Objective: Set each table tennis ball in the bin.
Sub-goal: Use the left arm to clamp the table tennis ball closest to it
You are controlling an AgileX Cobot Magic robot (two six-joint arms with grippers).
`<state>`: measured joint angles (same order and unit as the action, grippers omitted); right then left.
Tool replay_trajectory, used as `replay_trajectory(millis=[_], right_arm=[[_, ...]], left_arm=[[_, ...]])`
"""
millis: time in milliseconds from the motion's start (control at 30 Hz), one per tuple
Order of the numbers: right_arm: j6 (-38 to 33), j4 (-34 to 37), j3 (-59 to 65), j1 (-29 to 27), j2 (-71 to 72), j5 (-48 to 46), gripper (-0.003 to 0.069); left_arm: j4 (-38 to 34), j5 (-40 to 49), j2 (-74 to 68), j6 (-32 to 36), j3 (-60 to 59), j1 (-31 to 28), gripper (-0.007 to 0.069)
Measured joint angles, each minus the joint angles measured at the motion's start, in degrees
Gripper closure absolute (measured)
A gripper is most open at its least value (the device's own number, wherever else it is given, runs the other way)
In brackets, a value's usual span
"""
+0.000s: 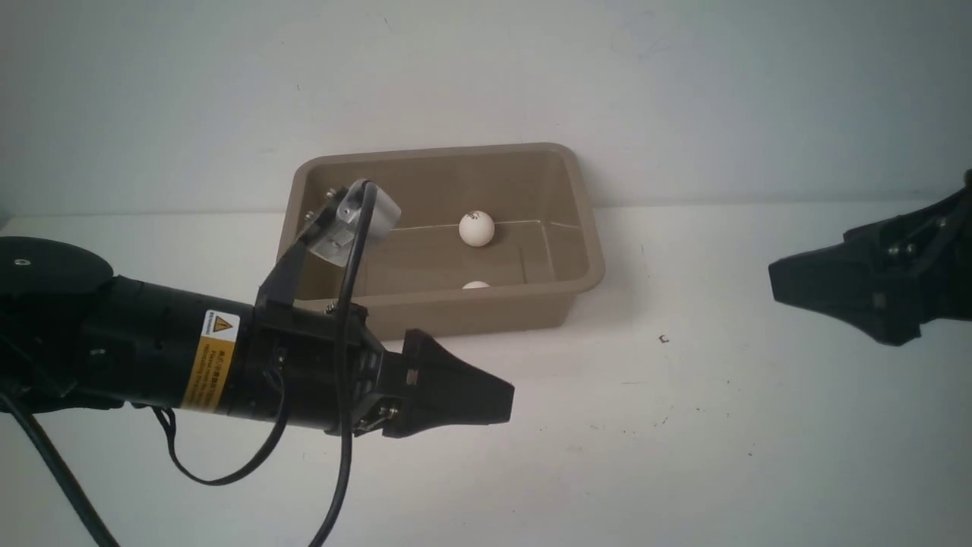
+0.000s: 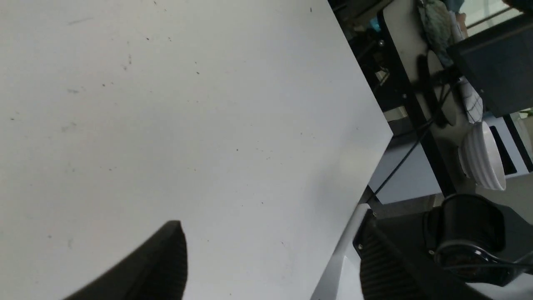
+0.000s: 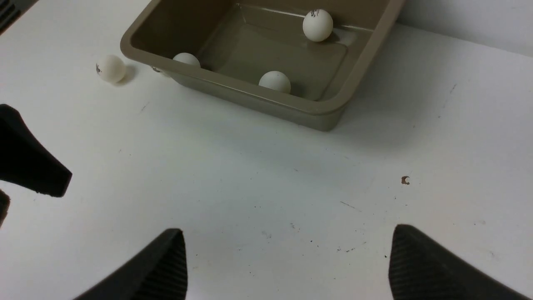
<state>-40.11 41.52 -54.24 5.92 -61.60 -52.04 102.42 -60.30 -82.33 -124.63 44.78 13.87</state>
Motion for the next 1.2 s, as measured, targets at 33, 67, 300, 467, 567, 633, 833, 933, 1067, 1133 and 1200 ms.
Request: replay_trajectory(millis=[33, 67, 300, 467, 567, 633, 833, 933, 1067, 1133, 1200], right_arm=[[0.00, 0.00, 0.00, 0.00, 0.00, 0.00, 0.0071], [0.00, 0.00, 0.00, 0.00, 0.00, 0.00, 0.0071], [0.00, 0.00, 0.00, 0.00, 0.00, 0.01, 0.0071], [0.00, 0.00, 0.00, 0.00, 0.00, 0.01, 0.0071], [0.00, 0.00, 0.00, 0.00, 0.00, 0.06, 0.0071], [0.00, 0.00, 0.00, 0.00, 0.00, 0.05, 0.0071], [0.00, 0.00, 0.00, 0.00, 0.00, 0.05, 0.0071], [0.00, 0.00, 0.00, 0.00, 0.00, 0.05, 0.0071], [0.00, 0.00, 0.00, 0.00, 0.00, 0.05, 0.0071], [0.00, 0.00, 0.00, 0.00, 0.00, 0.05, 0.0071], [0.00, 0.00, 0.00, 0.00, 0.00, 0.05, 0.0071]], left_arm=[[0.00, 0.00, 0.00, 0.42, 0.00, 0.00, 0.0125], [0.00, 0.00, 0.00, 1.12, 0.00, 0.00, 0.0125], [0.00, -2.35, 0.00, 6.91, 0.11, 0.00, 0.0125], [0.00, -3.38, 0.00, 7.43, 0.16, 0.00, 0.0125], [-1.07, -3.38, 0.00, 7.90, 1.11, 0.00, 0.0125], [-4.30, -3.38, 0.00, 8.44, 2.25, 0.00, 0.0125], [-17.65, -0.62, 0.00, 20.01, 9.74, 0.00, 0.0125], [-18.80, 5.25, 0.00, 25.07, 11.98, 0.00, 0.0125], [-18.44, 20.71, 0.00, 31.39, 13.12, 0.00, 0.0125], [-15.87, 32.51, 0.00, 34.41, 13.13, 0.00, 0.0125], [-13.46, 37.84, -0.05, 35.14, 13.13, 0.00, 0.0125]])
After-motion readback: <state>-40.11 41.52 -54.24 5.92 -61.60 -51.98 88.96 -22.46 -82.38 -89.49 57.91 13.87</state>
